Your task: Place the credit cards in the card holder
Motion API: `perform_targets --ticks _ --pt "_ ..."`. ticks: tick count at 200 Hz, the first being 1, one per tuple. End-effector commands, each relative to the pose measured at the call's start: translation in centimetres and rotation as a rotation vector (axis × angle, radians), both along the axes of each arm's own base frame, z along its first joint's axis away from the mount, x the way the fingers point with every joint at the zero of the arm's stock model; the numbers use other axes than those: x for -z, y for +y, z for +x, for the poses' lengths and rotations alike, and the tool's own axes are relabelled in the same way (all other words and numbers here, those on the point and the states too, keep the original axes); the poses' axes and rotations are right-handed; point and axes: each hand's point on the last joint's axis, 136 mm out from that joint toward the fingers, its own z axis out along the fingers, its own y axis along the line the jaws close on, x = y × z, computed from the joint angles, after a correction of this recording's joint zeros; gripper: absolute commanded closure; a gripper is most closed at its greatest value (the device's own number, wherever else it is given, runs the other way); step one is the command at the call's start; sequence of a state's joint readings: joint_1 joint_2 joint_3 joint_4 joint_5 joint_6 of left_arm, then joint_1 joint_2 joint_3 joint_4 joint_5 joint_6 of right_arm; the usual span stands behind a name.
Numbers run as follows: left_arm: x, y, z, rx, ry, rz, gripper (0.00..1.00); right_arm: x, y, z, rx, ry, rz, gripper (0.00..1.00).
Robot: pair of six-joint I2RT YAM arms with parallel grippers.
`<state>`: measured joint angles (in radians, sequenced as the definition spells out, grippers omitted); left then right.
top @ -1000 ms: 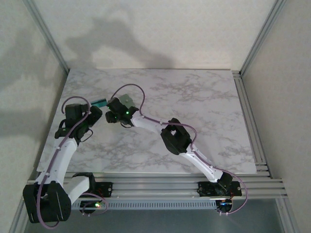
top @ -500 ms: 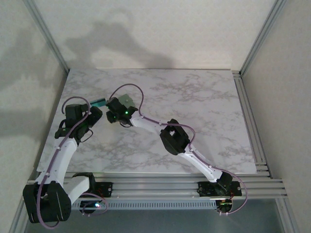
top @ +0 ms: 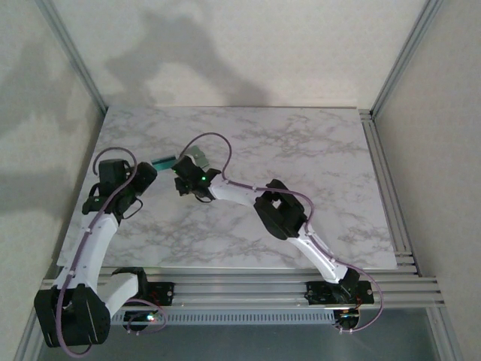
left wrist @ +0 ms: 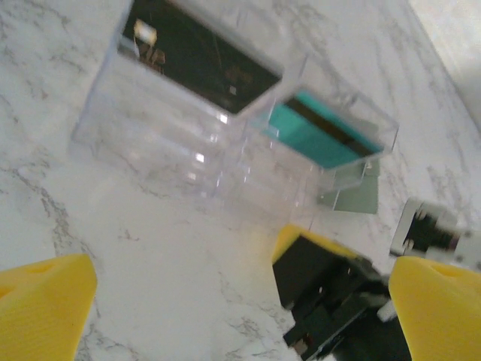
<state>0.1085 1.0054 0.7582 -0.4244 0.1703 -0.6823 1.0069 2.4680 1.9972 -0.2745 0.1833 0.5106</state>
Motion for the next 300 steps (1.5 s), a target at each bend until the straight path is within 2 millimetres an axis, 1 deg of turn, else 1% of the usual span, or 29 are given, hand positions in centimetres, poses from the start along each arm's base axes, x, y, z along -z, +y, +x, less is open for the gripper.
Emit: perform_targets --ticks 1,23,39,49,71,91,122,145,156,173,178,181,198,225,253,268,280,289,300 --pt "-2.4 0.5 -0.1 -0.03 -0.047 0.004 0.0 -2.9 -1.5 -0.9 0.057 -0.015 0.048 0.86" --pt "-3.3 0.6 -0.1 -0.034 -0.062 0.012 0.0 -3.5 -4.5 -2.3 0.099 -0.011 0.053 0.87" --pt "-3.7 0.7 0.0 -0.039 -0.07 0.013 0.0 -3.1 -7.4 -3.2 0.148 -0.012 0.03 0.87" --pt "-3.8 0.7 0.0 -0.041 -0.074 0.008 0.0 -3.4 -9.2 -3.8 0.178 -0.018 0.021 0.86" --pt "-3.6 0.3 0.1 -0.031 -0.08 -0.016 0.0 -3.1 -13.3 -5.1 0.229 -0.011 -0.008 0.86" --pt "-3.1 -0.5 0.4 -0.004 -0.085 -0.052 0.0 -2.5 -17.0 -5.6 0.28 -0.005 -0.052 0.86" --pt "-2.4 -2.9 1.2 0.099 -0.091 -0.14 0.0 -2.7 -22.4 -5.5 0.362 -0.013 -0.083 0.85" --pt "-1.8 -4.3 1.6 0.134 -0.076 -0.165 0.0 -2.9 -26.2 -4.9 0.414 -0.014 -0.08 0.81" --pt "-1.5 -4.8 1.9 0.143 -0.073 -0.171 0.0 -3.0 -27.6 -4.5 0.434 -0.017 -0.08 0.8" --pt "-1.0 -5.9 2.4 0.166 -0.062 -0.2 0.0 -2.9 -29.3 -3.6 0.457 -0.014 -0.073 0.79" --pt "-0.8 -6.2 2.5 0.172 -0.056 -0.202 0.0 -2.9 -29.4 -3.6 0.455 -0.013 -0.07 0.79" --pt "-0.7 -6.4 2.6 0.175 -0.053 -0.204 0.0 -2.9 -30.3 -3.0 0.482 -0.013 -0.068 0.79" --pt "0.3 -7.4 3.2 0.182 -0.033 -0.216 0.0 -2.8 -31.7 -2.1 0.519 -0.015 -0.048 0.79" --pt "1.3 -9.1 4.4 0.181 -0.016 -0.238 0.0 -2.4 -32.5 -0.8 0.554 -0.003 -0.009 0.79" --pt "3.0 -10.1 5.4 0.153 -0.004 -0.332 0.0 -1.1 -32.7 0.1 0.598 0.052 0.036 0.78" --pt "3.8 -10.6 6.1 0.153 0.005 -0.363 0.0 -0.6 -32.4 0.2 0.603 0.072 0.045 0.78" --pt "4.3 -10.8 6.7 0.153 0.018 -0.363 0.0 -0.2 -32.5 0.1 0.619 0.087 0.046 0.78" --pt "4.6 -11.1 7.2 0.155 0.028 -0.357 0.0 0.0 -32.9 0.0 0.644 0.09 0.037 0.78" --pt "4.9 -11.5 7.8 0.158 0.032 -0.354 0.0 0.2 -34.0 -0.2 0.688 0.083 0.011 0.77"
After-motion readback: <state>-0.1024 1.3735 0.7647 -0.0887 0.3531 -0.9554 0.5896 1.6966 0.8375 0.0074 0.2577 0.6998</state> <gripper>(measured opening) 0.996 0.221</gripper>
